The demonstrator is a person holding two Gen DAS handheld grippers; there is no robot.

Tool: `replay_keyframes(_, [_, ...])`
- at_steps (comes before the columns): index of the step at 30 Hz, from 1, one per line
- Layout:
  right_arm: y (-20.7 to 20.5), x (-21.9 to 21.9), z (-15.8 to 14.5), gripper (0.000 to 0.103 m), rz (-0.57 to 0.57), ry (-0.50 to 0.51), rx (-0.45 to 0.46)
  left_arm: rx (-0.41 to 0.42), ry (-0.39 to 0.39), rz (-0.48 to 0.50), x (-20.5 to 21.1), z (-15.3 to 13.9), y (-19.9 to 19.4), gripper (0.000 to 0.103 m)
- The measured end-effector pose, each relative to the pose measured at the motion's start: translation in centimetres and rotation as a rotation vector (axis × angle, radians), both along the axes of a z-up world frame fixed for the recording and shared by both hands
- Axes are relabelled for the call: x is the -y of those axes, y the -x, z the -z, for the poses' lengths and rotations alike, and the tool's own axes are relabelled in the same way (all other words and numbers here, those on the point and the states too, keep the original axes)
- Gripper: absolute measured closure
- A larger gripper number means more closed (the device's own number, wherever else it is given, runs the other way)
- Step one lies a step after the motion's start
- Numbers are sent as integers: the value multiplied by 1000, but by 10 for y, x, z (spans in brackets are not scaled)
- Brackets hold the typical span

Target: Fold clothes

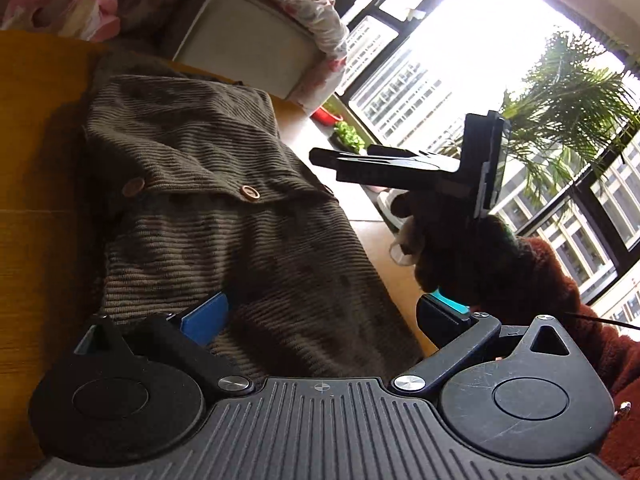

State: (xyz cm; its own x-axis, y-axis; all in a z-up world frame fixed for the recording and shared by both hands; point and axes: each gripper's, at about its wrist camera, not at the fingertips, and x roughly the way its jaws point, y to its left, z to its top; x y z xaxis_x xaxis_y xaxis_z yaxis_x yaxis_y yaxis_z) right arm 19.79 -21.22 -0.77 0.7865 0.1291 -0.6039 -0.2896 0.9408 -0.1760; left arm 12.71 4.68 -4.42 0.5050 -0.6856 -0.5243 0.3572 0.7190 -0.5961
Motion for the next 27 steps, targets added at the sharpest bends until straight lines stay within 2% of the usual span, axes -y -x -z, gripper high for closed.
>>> replay_keyframes(5, [79, 29, -20, 0, -119, -132, -12, 25, -156, -87, 10, -11, 15, 0])
replay_keyframes(9, [132, 28, -15, 0, -200, -144, -39, 57, -265, -103, 16, -16, 20, 0])
replay_keyframes(12, [153, 15, 4, 0, -248, -70, -75, 56, -291, -117, 13, -15, 22, 0])
replay_keyframes(14, [163, 8, 17, 0, -255, 7, -61, 56, -320, -131, 12, -14, 22, 0])
replay_keyframes(18, [168, 14, 11, 0, -268, 52, -56, 98, -440, -164, -3, -20, 37, 0])
replay_keyframes(21, [176, 19, -3, 0, -280, 81, -23, 130, -481, -198, -21, -29, 51, 0])
replay_keyframes(23, [181, 23, -15, 0, -282, 34, 0, 135, -400, -156, -29, -35, 61, 0])
replay_keyframes(25, [182, 22, -24, 0, -287, -45, 7, 164, -380, -129, -23, -40, 67, 0])
replay_keyframes(27, [178, 15, -25, 0, -301, -85, 6, 181, -412, -121, -12, -38, 65, 0])
